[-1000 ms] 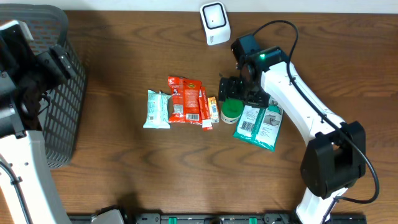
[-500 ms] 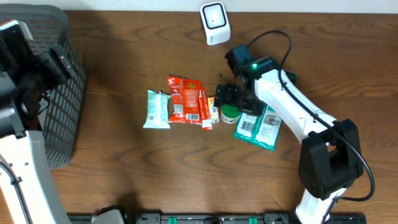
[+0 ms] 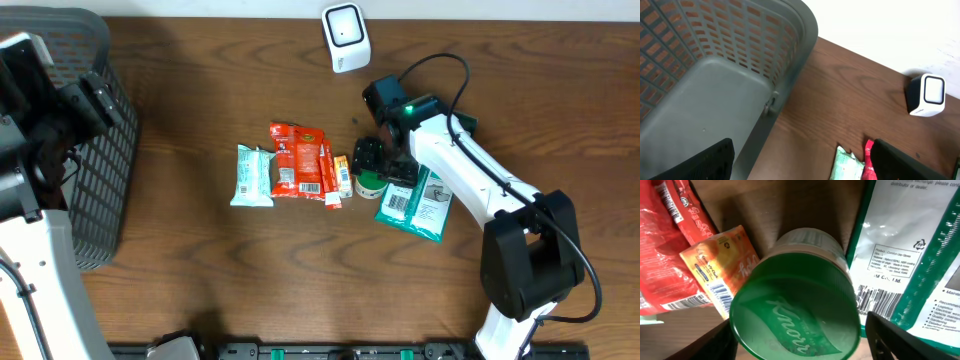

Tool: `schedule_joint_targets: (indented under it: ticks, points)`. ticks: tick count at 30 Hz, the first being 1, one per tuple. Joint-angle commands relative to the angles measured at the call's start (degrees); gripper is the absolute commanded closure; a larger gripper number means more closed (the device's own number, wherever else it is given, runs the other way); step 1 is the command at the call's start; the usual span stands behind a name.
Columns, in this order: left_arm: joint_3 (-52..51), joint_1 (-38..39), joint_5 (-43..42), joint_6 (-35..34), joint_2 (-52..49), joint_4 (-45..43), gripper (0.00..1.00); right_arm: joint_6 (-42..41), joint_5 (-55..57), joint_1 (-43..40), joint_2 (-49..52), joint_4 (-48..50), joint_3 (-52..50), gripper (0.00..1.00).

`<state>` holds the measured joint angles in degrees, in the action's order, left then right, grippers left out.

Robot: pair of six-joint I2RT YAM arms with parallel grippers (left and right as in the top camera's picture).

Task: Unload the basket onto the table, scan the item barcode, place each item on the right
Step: 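Grasp the green-lidded jar with the right gripper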

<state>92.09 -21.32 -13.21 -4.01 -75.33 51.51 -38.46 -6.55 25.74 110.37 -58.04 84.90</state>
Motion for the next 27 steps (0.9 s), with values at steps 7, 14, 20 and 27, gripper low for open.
schedule_joint_targets:
  ticks: [7, 14, 20, 27]
  points:
    - [0.76, -0.11, -0.31, 0.76, -0.26, 0.15, 0.13, 4.33, 8.22, 2.54, 0.39, 0.0, -0.2, 0.3]
    - [0.76, -0.11, -0.31, 0.76, -0.26, 0.15, 0.13, 12.26, 8.59, 2.71, 0.37, 0.59, -0.17, 0.3]
    - [0.76, -0.11, -0.31, 0.76, -0.26, 0.15, 0.13, 15.28, 8.37, 2.54, 0.33, 0.81, 0.33, 0.27]
    - [0.76, -0.11, -0.31, 0.76, -0.26, 0.15, 0.13, 17.97, 6.99, 2.54, 0.33, -0.04, 0.52, 0.33]
